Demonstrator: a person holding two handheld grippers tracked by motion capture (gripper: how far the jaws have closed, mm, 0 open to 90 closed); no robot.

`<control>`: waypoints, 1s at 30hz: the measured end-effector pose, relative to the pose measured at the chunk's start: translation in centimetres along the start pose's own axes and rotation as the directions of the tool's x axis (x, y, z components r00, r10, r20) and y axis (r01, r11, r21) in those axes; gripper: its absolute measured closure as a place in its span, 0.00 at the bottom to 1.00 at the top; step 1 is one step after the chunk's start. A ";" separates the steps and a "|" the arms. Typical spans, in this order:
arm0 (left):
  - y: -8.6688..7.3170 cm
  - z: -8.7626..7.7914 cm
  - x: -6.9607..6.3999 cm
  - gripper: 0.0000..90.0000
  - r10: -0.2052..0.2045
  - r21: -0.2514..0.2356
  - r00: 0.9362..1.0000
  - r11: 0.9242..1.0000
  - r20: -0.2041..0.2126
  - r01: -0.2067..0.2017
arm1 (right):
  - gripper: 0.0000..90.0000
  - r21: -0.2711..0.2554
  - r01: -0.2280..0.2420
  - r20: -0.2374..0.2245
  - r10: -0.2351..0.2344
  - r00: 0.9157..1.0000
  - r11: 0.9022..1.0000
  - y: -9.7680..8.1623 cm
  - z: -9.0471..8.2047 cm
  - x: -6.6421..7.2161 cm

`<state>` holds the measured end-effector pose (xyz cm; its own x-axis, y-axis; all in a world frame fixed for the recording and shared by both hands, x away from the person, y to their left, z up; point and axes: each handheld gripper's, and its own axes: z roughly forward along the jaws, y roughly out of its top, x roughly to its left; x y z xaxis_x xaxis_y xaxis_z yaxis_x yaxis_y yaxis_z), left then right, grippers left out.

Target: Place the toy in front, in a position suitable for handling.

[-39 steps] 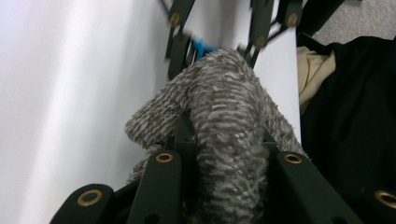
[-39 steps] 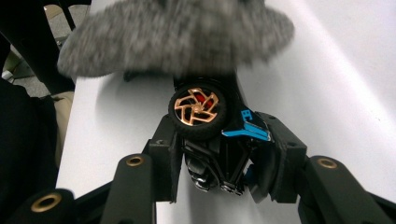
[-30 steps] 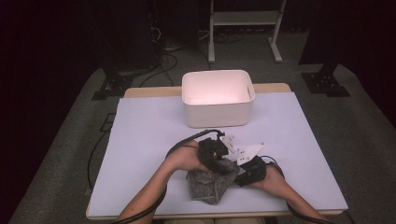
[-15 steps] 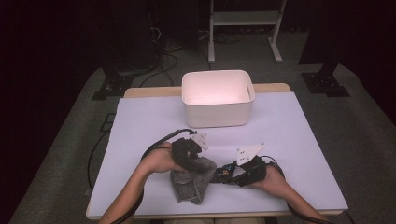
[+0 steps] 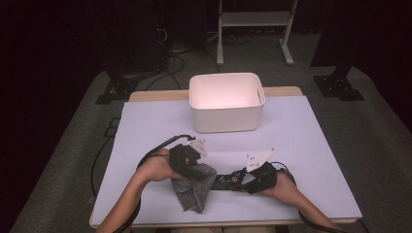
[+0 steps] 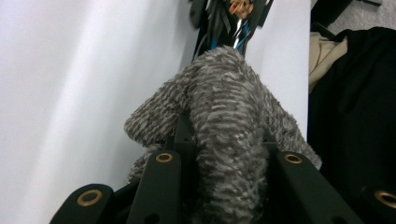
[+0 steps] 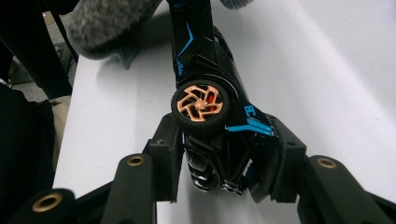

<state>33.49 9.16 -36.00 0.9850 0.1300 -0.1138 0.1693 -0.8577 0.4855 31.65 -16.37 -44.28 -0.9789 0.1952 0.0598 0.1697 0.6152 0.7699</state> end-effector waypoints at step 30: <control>2.9 2.1 0.2 0.79 0.044 0.006 0.999 0.999 0.024 -0.044 | 0.59 -0.004 0.003 0.001 -0.003 1.000 1.000 0.0 0.1 0.0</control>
<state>34.15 5.65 -36.39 0.9903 0.0806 -0.1130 0.1258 -0.8653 0.4852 31.64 -16.35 -44.33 -0.9794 0.1942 0.0562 0.1658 0.6126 0.7728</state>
